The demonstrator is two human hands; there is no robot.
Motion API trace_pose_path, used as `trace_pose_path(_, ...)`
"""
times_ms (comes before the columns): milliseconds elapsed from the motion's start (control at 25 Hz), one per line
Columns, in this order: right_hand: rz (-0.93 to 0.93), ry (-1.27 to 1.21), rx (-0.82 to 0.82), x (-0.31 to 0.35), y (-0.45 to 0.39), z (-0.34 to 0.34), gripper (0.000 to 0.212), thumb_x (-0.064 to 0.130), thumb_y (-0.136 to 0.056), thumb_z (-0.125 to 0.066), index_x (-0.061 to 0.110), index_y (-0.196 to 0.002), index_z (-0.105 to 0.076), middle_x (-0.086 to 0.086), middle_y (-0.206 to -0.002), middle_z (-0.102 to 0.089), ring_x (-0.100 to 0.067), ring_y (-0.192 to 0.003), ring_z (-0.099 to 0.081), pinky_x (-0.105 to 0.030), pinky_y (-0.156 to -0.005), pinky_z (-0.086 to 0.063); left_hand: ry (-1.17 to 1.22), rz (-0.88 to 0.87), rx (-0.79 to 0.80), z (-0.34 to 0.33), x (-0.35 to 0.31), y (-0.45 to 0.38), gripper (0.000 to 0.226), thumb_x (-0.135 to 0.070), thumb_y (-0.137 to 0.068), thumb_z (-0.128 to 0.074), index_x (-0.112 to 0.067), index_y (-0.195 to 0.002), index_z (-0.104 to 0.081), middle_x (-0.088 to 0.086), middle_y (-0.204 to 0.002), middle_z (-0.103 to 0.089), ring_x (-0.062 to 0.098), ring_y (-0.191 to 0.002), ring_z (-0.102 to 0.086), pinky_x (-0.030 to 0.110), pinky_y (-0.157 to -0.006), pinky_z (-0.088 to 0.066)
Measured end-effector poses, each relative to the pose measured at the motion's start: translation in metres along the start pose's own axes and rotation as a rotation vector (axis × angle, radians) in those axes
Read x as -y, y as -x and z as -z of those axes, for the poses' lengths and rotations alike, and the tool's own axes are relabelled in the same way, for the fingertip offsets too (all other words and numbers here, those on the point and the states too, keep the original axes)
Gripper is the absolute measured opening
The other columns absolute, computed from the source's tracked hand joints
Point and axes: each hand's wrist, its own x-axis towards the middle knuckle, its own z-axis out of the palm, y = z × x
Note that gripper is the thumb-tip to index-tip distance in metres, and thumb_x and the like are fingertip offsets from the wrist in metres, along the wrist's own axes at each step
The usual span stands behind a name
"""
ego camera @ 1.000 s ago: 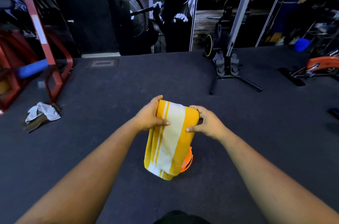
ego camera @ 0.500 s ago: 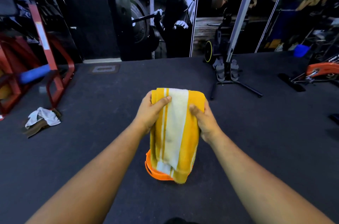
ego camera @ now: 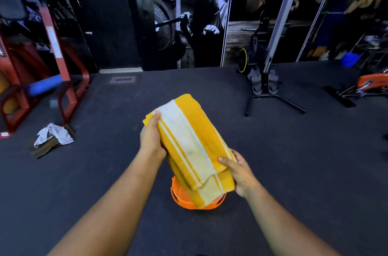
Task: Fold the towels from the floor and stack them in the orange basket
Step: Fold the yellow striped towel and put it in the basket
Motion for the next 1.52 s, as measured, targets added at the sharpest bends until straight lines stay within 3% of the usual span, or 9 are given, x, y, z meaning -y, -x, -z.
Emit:
trace_pose_path(200,0.088,-0.3,-0.245,0.015,-0.024,-0.013,0.047,0.007,-0.085,-0.076,0.003,-0.129,-0.06,-0.024,-0.121,-0.07,-0.041,-0.111,-0.068,-0.06,-0.099,-0.053,-0.181,0.107,0.205,0.059,0.007,-0.021,0.029,-0.036,-0.094,-0.066,-0.016,-0.115,-0.066,0.005,-0.106,-0.075,0.025,-0.093,-0.072,0.044,-0.086,-0.056)
trace_pose_path(320,-0.032,-0.132,-0.247,0.023,-0.033,-0.004,0.05,0.016,-0.086,-0.078,-0.002,-0.129,-0.062,-0.026,-0.117,-0.072,-0.044,-0.113,-0.068,-0.063,-0.099,-0.052,-0.422,0.208,0.291,0.092,0.002,-0.043,0.049,-0.039,-0.073,-0.082,-0.014,-0.111,-0.064,0.013,-0.104,-0.069,0.025,-0.084,-0.071,0.048,-0.085,-0.058)
trace_pose_path(440,-0.083,0.116,-0.149,0.03,-0.047,0.003,0.054,0.023,-0.082,-0.079,0.0,-0.128,-0.064,-0.025,-0.118,-0.072,-0.041,-0.11,-0.07,-0.056,-0.098,-0.056,-0.642,0.373,0.405,0.105,0.003,-0.064,0.061,-0.055,-0.077,-0.078,-0.013,-0.12,-0.069,0.013,-0.115,-0.076,0.028,-0.102,-0.073,0.045,-0.087,-0.059)
trace_pose_path(520,-0.094,0.074,-0.125,0.027,-0.064,0.01,0.055,0.031,-0.084,-0.076,0.004,-0.13,-0.063,-0.023,-0.121,-0.072,-0.037,-0.109,-0.071,-0.052,-0.097,-0.057,-0.702,0.399,0.387,0.095,0.016,-0.075,0.063,-0.053,-0.079,-0.079,-0.01,-0.125,-0.068,0.013,-0.113,-0.077,0.031,-0.105,-0.074,0.043,-0.086,-0.06)
trace_pose_path(640,-0.118,-0.048,-0.04,-0.002,-0.084,0.04,0.095,0.058,-0.065,-0.088,0.015,-0.142,-0.054,-0.014,-0.134,-0.067,-0.03,-0.121,-0.065,-0.05,-0.104,-0.052,-0.622,0.304,0.234,0.074,0.05,-0.095,0.05,-0.042,-0.087,-0.078,-0.007,-0.121,-0.068,0.015,-0.103,-0.079,0.033,-0.096,-0.076,0.041,-0.074,-0.064)
trace_pose_path(760,-0.25,-0.012,-0.061,-0.05,-0.103,0.06,0.113,0.048,-0.045,-0.101,0.018,-0.141,-0.051,-0.01,-0.129,-0.071,-0.026,-0.112,-0.07,-0.044,-0.095,-0.058,-0.58,0.334,0.148,0.058,0.09,-0.126,0.052,-0.039,-0.085,-0.081,-0.008,-0.124,-0.065,0.017,-0.103,-0.078,0.036,-0.095,-0.076,0.051,-0.08,-0.063)
trace_pose_path(1000,-0.336,-0.016,-0.426,-0.097,-0.198,0.099,0.057,0.019,-0.075,-0.088,0.017,-0.127,-0.065,-0.008,-0.115,-0.076,-0.028,-0.108,-0.072,-0.043,-0.09,-0.059,-0.74,0.417,0.117,0.054,0.16,-0.208,0.06,-0.054,-0.078,-0.084,-0.017,-0.123,-0.068,0.011,-0.107,-0.078,0.033,-0.098,-0.076,0.061,-0.089,-0.059)
trace_pose_path(1280,-0.431,0.335,-0.393,-0.171,-0.367,0.169,0.019,0.012,-0.094,-0.071,0.021,-0.111,-0.071,0.003,-0.096,-0.078,-0.005,-0.076,-0.073,-0.019,-0.061,-0.054,-0.875,0.435,-0.068,0.084,0.311,-0.335,0.07,-0.074,-0.057,-0.075,-0.024,-0.105,-0.071,0.001,-0.104,-0.076,0.024,-0.101,-0.072,0.047,-0.093,-0.057)
trace_pose_path(1520,-0.531,0.477,-0.454,-0.363,-0.487,0.245,0.022,0.015,-0.094,-0.07,0.017,-0.115,-0.07,-0.002,-0.099,-0.076,-0.017,-0.083,-0.071,-0.022,-0.063,-0.053,-0.875,0.452,-0.127,0.181,0.498,-0.464,0.039,-0.027,-0.092,-0.075,-0.007,-0.124,-0.064,-0.002,-0.093,-0.068,0.015,-0.085,-0.067,0.015,-0.061,-0.051)
